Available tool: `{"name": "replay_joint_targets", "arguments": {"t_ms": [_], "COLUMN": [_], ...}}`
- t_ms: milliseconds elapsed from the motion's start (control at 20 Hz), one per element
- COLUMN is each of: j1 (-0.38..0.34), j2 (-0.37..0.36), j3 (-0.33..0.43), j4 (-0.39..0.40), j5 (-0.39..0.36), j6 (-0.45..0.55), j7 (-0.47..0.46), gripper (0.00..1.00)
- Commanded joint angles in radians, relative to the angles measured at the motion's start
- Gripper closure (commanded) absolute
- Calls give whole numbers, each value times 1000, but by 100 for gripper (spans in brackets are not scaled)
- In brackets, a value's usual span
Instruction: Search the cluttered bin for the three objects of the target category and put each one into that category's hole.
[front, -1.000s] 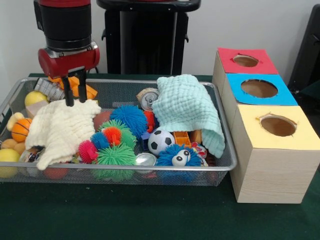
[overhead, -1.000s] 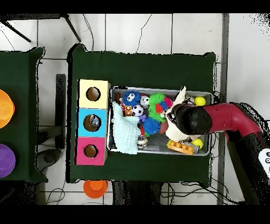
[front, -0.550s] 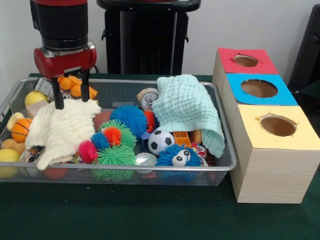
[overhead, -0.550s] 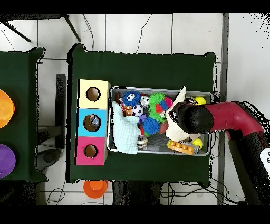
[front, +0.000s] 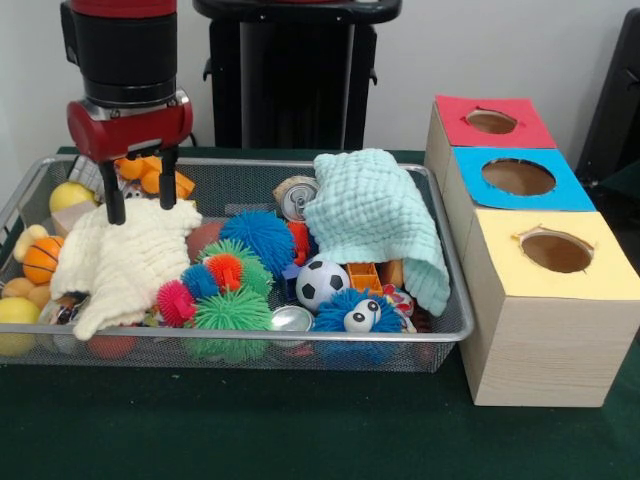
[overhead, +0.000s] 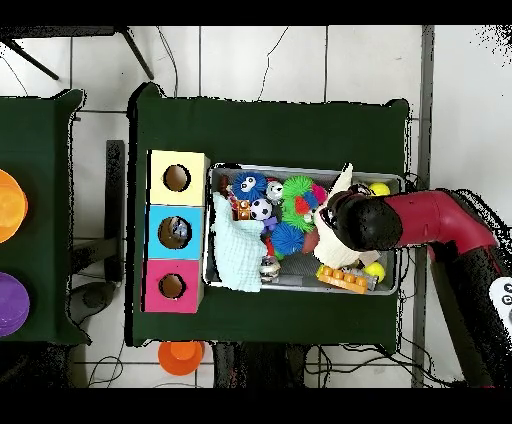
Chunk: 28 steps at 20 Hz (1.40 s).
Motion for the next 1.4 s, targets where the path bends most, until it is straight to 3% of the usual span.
{"name": "replay_joint_targets", "arguments": {"t_ms": [50, 400, 750, 1000, 1400], "j1": [51, 102, 195, 227, 249], "j2": [67, 96, 118, 146, 182], "j3": [-55, -96, -177, -202, -206], "j4": [-61, -85, -155, -189, -210], "j5": [-113, -129, -213, -254, -279], "j6": [114, 185, 333, 378, 318], "j7": [-272, -263, -305, -307, -238], "gripper": [0, 0, 0, 0, 0]}}
